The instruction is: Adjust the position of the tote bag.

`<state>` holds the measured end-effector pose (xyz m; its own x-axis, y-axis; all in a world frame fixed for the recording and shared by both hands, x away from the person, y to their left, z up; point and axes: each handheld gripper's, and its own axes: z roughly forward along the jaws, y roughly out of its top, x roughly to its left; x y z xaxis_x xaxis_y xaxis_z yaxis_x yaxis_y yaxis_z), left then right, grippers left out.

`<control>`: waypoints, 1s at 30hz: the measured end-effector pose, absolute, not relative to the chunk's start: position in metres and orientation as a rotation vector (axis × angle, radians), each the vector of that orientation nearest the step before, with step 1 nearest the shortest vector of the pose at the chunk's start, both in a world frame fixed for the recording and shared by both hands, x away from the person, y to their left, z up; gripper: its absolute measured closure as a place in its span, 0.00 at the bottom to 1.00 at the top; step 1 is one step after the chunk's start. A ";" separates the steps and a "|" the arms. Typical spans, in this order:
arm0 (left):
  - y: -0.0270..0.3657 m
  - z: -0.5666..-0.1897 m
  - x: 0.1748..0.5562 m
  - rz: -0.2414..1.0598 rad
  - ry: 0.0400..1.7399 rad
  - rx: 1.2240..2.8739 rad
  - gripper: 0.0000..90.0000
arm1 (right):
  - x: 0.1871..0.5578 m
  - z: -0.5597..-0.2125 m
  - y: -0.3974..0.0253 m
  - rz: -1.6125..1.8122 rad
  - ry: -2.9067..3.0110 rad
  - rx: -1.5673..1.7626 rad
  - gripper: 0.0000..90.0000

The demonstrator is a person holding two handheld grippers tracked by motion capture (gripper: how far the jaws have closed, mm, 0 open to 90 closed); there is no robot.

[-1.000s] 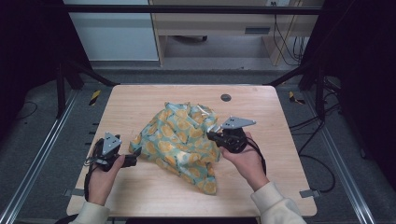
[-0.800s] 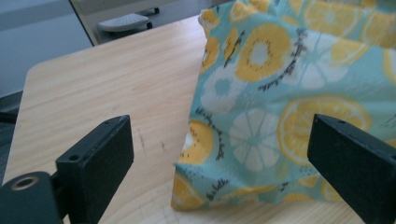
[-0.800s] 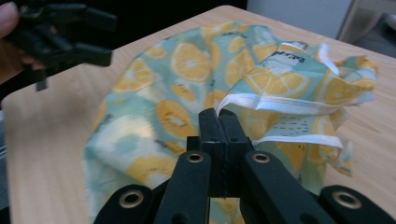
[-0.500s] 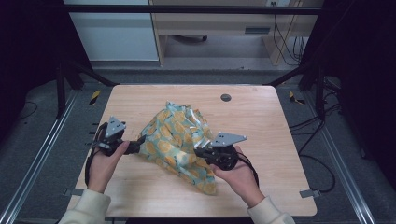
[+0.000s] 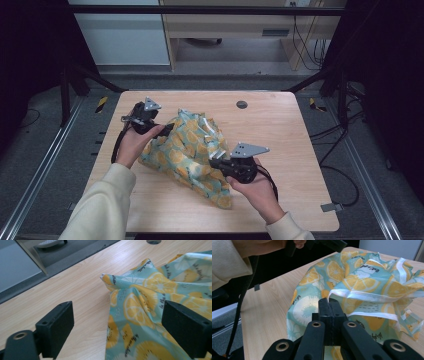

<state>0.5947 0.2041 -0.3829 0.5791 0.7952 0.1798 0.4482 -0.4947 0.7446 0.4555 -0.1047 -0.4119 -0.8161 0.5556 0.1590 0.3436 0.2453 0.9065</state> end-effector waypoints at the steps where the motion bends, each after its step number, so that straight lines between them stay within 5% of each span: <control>1: 0.202 -0.383 0.598 0.681 0.986 2.178 0.14 | 0.456 -0.412 -0.105 1.611 2.316 0.852 1.00; 11: 0.195 -0.402 0.612 0.572 1.025 2.237 0.35 | 0.455 -0.412 -0.105 1.617 2.315 0.851 1.00; 23: 0.199 -0.411 0.600 0.538 0.988 2.255 0.93 | 0.455 -0.413 -0.106 1.623 2.311 0.866 1.00; 30: 0.203 -0.410 0.593 0.555 0.974 2.253 1.00 | 0.454 -0.411 -0.108 1.622 2.305 0.862 1.00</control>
